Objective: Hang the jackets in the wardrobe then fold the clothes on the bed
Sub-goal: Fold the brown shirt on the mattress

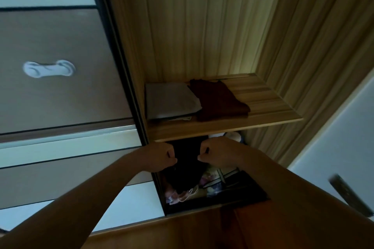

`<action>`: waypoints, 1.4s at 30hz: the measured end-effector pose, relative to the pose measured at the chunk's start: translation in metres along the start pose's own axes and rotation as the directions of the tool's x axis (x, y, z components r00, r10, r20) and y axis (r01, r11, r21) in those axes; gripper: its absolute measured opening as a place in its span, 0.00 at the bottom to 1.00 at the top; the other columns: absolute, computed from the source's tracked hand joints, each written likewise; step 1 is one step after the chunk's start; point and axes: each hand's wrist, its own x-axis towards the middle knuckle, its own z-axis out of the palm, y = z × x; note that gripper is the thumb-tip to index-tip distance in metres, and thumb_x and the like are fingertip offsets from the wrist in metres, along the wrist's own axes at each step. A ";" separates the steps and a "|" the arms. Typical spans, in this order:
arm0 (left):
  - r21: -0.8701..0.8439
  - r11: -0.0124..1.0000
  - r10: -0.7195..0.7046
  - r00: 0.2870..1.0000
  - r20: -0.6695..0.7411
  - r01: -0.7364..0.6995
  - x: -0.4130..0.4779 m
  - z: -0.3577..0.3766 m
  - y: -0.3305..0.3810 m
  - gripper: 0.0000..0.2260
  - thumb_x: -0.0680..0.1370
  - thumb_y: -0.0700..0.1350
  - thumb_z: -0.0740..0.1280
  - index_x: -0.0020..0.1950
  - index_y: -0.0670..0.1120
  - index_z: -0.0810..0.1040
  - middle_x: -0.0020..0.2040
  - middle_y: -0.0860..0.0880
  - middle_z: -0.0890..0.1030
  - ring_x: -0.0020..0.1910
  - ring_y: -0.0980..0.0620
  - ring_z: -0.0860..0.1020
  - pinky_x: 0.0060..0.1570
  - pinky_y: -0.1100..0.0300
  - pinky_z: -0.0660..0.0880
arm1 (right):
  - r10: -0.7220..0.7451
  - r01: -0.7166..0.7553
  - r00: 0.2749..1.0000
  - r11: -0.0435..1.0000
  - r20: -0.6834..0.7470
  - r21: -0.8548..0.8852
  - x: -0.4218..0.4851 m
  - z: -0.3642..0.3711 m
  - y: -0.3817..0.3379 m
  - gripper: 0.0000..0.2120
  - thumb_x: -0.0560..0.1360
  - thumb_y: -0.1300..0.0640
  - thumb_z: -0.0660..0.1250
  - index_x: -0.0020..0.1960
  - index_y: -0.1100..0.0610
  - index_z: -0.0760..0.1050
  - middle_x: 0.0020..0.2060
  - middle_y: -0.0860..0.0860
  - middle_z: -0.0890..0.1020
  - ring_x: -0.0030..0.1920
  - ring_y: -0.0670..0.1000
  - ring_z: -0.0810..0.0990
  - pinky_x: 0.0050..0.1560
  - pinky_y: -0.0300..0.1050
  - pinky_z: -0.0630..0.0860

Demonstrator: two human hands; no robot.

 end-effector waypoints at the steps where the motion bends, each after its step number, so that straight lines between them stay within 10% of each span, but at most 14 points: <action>1: -0.007 1.000 -0.001 1.000 -0.013 0.001 -0.010 -0.002 0.001 0.10 0.81 0.54 0.66 0.54 0.48 0.79 0.53 0.51 0.80 0.52 0.52 0.79 0.56 0.55 0.76 | -0.009 0.009 1.000 1.000 0.003 -0.005 -0.008 -0.002 -0.009 0.21 0.83 0.44 0.62 0.60 0.63 0.78 0.47 0.62 0.79 0.36 0.53 0.73 0.34 0.42 0.67; 7: 0.027 0.999 -0.017 0.997 -0.074 0.019 -0.052 -0.015 0.015 0.11 0.82 0.53 0.64 0.55 0.48 0.79 0.54 0.50 0.80 0.54 0.51 0.78 0.60 0.53 0.75 | -0.042 0.044 0.999 0.996 0.018 -0.082 -0.038 -0.014 -0.042 0.24 0.83 0.44 0.62 0.62 0.66 0.77 0.60 0.66 0.79 0.53 0.65 0.79 0.45 0.52 0.75; 15: -0.024 0.986 -0.165 0.959 -0.232 0.164 -0.106 -0.041 -0.013 0.14 0.81 0.55 0.65 0.63 0.50 0.77 0.59 0.52 0.78 0.55 0.55 0.75 0.54 0.61 0.69 | -0.175 0.153 0.981 0.963 -0.083 -0.223 -0.011 -0.022 -0.100 0.19 0.79 0.37 0.63 0.47 0.53 0.79 0.45 0.49 0.80 0.44 0.47 0.78 0.39 0.36 0.72; 24: -0.196 0.932 -0.358 0.855 -0.375 0.305 -0.159 -0.081 -0.077 0.19 0.80 0.55 0.67 0.69 0.50 0.74 0.66 0.46 0.77 0.55 0.53 0.76 0.57 0.59 0.72 | -0.260 0.222 0.929 0.961 -0.265 -0.164 0.037 -0.070 -0.211 0.19 0.80 0.47 0.64 0.66 0.57 0.76 0.60 0.55 0.81 0.56 0.55 0.80 0.59 0.49 0.78; 29: -0.187 0.920 -0.390 0.839 -0.380 0.343 -0.167 -0.087 -0.101 0.18 0.80 0.55 0.67 0.68 0.51 0.74 0.65 0.47 0.78 0.54 0.53 0.75 0.53 0.59 0.71 | -0.079 0.071 0.931 0.997 -0.356 -0.036 0.070 -0.087 -0.229 0.11 0.78 0.60 0.64 0.56 0.65 0.77 0.42 0.56 0.77 0.39 0.54 0.76 0.38 0.44 0.74; 36: -0.127 0.947 -0.318 0.831 -0.457 0.294 -0.151 -0.109 -0.102 0.17 0.80 0.51 0.66 0.67 0.47 0.76 0.65 0.47 0.78 0.63 0.47 0.76 0.56 0.58 0.71 | 0.047 0.050 0.944 0.958 -0.328 0.281 0.098 -0.085 -0.219 0.16 0.74 0.57 0.68 0.61 0.60 0.74 0.53 0.58 0.78 0.51 0.59 0.80 0.53 0.58 0.82; 42: -0.131 0.961 -0.277 0.809 -0.518 0.245 -0.131 -0.130 -0.096 0.17 0.80 0.50 0.68 0.67 0.46 0.76 0.64 0.46 0.78 0.55 0.52 0.75 0.55 0.61 0.69 | 0.027 0.086 0.903 0.966 -0.428 0.243 0.105 -0.083 -0.212 0.09 0.74 0.58 0.67 0.52 0.62 0.78 0.47 0.58 0.81 0.42 0.55 0.80 0.37 0.42 0.77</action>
